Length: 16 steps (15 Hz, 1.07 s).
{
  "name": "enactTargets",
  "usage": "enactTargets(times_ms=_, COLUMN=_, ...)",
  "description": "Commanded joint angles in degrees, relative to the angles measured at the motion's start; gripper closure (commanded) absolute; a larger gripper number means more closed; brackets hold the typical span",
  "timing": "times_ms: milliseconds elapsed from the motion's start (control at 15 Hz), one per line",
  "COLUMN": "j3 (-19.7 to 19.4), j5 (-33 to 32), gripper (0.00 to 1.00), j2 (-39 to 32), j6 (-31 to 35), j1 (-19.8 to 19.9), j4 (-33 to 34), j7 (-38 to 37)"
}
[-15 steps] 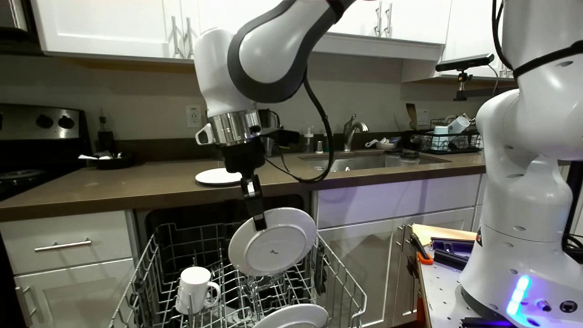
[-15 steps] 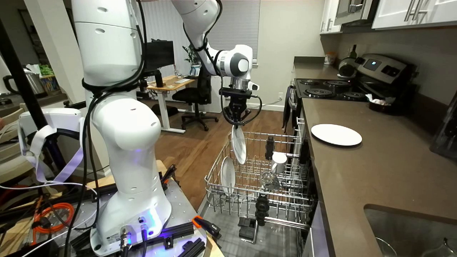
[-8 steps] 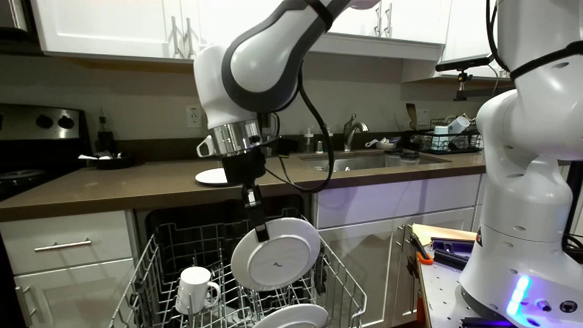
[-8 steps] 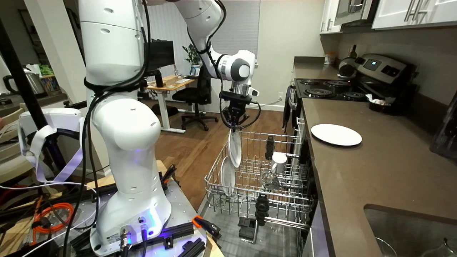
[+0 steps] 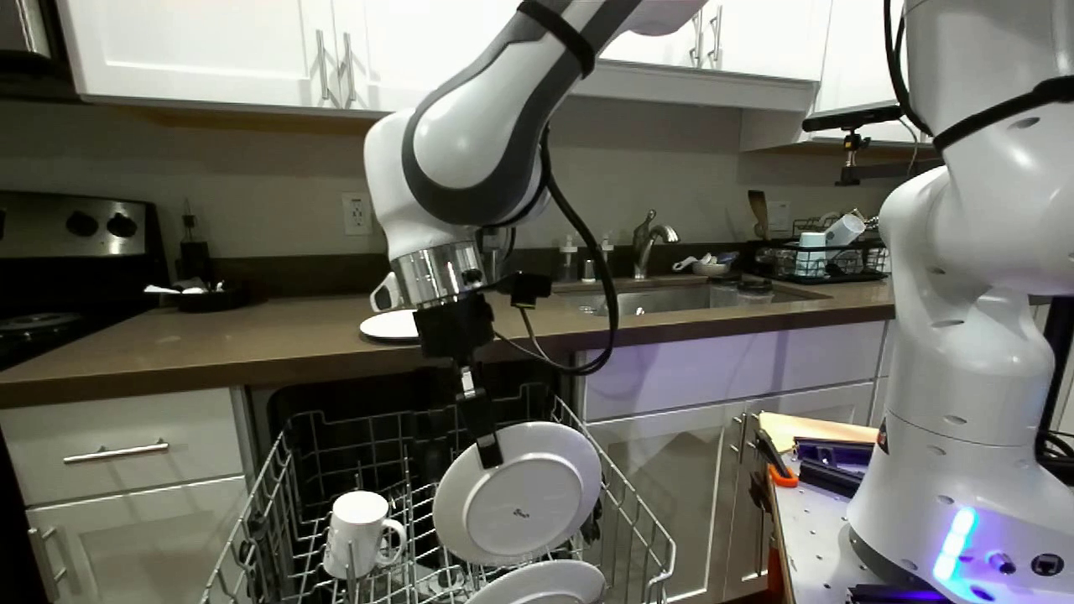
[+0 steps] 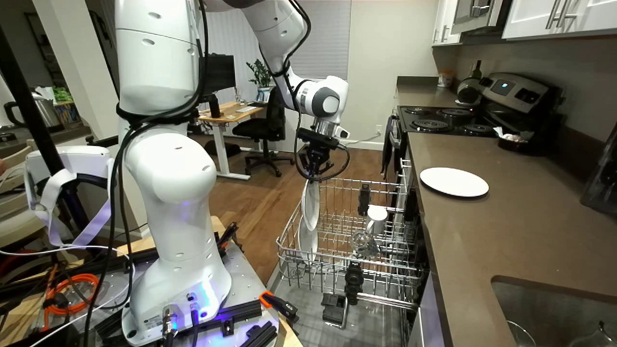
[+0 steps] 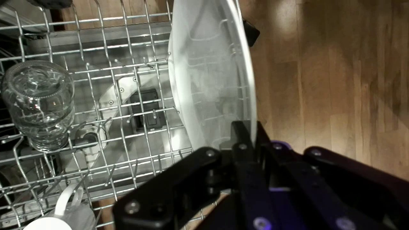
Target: Remove one white plate from the countertop and place it on the left side of the dishwasher rack
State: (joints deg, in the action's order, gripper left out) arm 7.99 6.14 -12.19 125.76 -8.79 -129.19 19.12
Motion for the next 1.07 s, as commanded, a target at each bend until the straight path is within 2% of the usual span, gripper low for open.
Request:
enactTargets(times_ms=0, j3=1.38, j5=3.2, gripper=0.95, j2=-0.93, j6=-1.27, j1=1.96, j4=0.57, j7=3.41)
enactTargets(times_ms=400, j3=1.43, j5=3.6, gripper=0.95, j2=-3.87, j6=-0.81, j1=2.63, j4=0.81, j7=4.1)
enactTargets(times_ms=1000, j3=0.97, j5=1.96, gripper=0.95, j2=-4.1, j6=-0.82, j1=3.04, j4=1.36, j7=2.61)
